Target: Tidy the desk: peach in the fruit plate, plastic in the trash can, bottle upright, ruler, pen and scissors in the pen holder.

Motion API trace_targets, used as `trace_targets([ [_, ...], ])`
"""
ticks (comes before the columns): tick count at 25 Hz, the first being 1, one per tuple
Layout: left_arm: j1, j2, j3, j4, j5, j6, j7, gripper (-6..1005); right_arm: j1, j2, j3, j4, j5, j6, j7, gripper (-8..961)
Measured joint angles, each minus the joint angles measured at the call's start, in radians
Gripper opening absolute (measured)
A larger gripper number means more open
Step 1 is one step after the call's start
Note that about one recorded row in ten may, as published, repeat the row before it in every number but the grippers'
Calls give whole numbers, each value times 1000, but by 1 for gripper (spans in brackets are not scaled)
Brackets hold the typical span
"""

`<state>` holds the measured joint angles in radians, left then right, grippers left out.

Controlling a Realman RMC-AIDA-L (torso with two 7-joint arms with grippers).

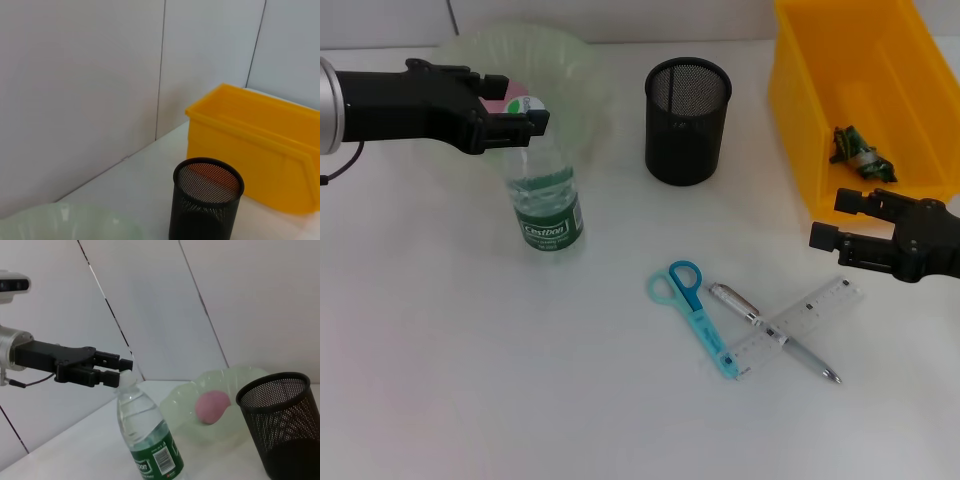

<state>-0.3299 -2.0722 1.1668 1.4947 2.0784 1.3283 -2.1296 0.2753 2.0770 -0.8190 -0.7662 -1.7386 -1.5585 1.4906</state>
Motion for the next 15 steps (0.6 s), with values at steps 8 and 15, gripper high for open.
trace_targets([
  [8,29,2,-7,83,-35,12,10,726,-1,0,11,-16,-1,-18,21,817],
  [15,241,-2,34,181,-380,9,288,774,-14,0,14,-118,-1,-36,97,817],
])
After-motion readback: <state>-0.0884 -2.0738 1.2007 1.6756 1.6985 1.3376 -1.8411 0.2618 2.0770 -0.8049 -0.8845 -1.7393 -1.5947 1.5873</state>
